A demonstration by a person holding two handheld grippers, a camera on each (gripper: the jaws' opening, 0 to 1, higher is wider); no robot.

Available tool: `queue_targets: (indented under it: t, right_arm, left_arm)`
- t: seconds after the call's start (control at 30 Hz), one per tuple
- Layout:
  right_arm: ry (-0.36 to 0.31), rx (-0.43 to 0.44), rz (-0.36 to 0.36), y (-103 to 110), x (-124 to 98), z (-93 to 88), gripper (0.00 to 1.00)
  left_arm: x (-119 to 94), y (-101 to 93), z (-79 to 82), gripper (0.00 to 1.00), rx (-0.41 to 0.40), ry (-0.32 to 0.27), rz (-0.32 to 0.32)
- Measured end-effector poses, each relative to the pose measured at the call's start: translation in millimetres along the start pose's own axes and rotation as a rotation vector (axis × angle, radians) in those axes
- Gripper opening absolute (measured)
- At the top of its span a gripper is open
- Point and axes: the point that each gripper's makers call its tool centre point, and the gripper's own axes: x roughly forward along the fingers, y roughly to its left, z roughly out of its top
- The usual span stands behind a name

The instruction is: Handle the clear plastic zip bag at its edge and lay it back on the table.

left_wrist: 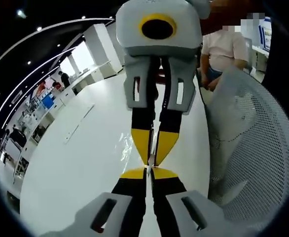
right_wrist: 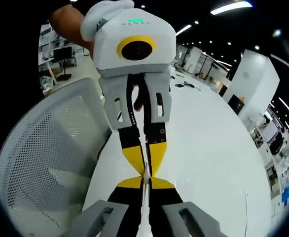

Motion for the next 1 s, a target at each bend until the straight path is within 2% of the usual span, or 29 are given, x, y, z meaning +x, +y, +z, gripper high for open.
queue_targets:
  t: [0.13,0.27,0.3,0.43,0.67,0.8,0.93,1.0]
  right_arm:
    - [0.006,0.003,0.002,0.7,0.5,-1.4,0.00]
    - [0.016,0.012,0.012,3.0,1.2,-3.0,0.00]
    - [0.020,0.020,0.008,1.8,2.1,-4.2,0.00]
    - [0.056,0.025,0.021,2.4,3.6,-13.5,0.00]
    - [0.079,0.036,0.016,2.0,-0.6,-25.4,0.00]
    - [0.085,0.057,0.016,4.3,-1.5,-26.3,0.00]
    - [0.088,0.054,0.015,5.3,-0.5,-25.6,0.00]
    - [0.081,0.058,0.019,6.5,-0.1,-23.7,0.00]
  left_arm:
    - [0.1,-0.4,-0.9,0.00,0.004,-0.002,-0.002]
    - [1.3,-2.1,-2.3,0.00,-0.040,0.001,-0.016]
    - [2.3,-1.6,-3.3,0.00,-0.025,0.009,-0.012]
    - [5.6,-3.1,-7.1,0.00,-0.026,0.033,-0.020]
    - [6.1,-4.1,-7.5,0.00,-0.051,0.043,-0.023]
    - [7.9,-8.3,-7.4,0.00,-0.030,0.024,-0.046]
    - [9.5,-6.1,-8.5,0.00,-0.020,0.030,-0.026]
    - [10.6,-8.2,-4.8,0.00,-0.021,0.009,-0.036]
